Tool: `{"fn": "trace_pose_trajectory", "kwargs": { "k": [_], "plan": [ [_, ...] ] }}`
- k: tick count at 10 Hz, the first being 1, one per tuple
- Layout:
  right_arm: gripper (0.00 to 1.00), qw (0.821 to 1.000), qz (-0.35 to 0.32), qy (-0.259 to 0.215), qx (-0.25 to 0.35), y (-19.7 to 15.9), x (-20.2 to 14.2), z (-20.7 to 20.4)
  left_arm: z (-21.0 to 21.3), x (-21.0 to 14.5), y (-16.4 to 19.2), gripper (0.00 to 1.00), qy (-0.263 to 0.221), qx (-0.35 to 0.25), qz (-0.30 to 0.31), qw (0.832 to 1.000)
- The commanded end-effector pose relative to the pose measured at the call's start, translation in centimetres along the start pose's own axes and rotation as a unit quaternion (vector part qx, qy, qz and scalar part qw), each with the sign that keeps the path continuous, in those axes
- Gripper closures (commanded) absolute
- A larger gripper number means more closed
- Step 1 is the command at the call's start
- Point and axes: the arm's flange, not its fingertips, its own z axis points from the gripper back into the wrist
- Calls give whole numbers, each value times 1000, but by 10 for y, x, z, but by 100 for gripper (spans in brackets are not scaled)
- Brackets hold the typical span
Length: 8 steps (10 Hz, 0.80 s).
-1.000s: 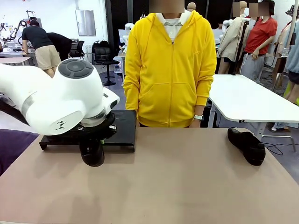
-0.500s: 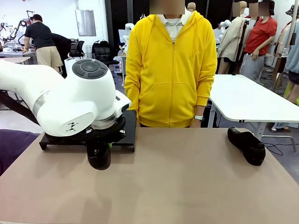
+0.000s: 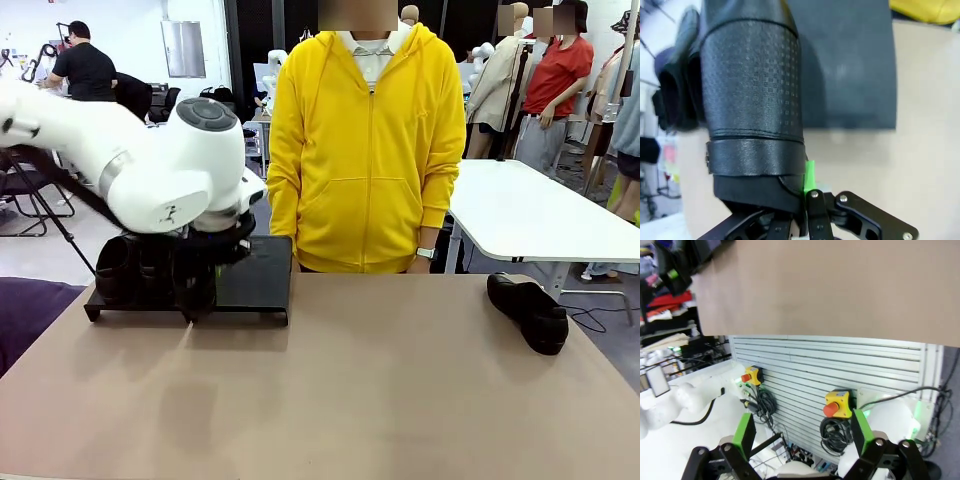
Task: Organize the shoes by placing them on the stand.
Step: Place the Shoe from the middle of the table onto the Shoes Stand.
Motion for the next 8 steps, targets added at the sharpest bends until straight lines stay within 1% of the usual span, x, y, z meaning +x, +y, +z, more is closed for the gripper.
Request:
{"fn": "trace_pose_trajectory", "kwargs": {
  "k": [1, 2, 3, 4, 6, 8],
  "plan": [
    [0, 1000, 7, -3, 9, 1, 0, 2, -24, 38, -30, 100, -41, -19, -39, 998],
    [0, 1000, 7, -3, 9, 1, 0, 2, -39, 51, -27, 100, -46, -27, -51, 997],
    [0, 1000, 7, -3, 9, 1, 0, 2, -56, 63, -23, 100, -48, -20, -49, 997],
    [0, 1000, 7, -3, 9, 1, 0, 2, -74, 72, -21, 100, -46, -28, -48, 997],
    [0, 1000, 7, -3, 9, 1, 0, 2, -92, 77, -23, 100, -26, -33, -44, 998],
    [0, 1000, 7, -3, 9, 1, 0, 2, -98, 79, -20, 100, -10, -28, -43, 999]
  ]
}}
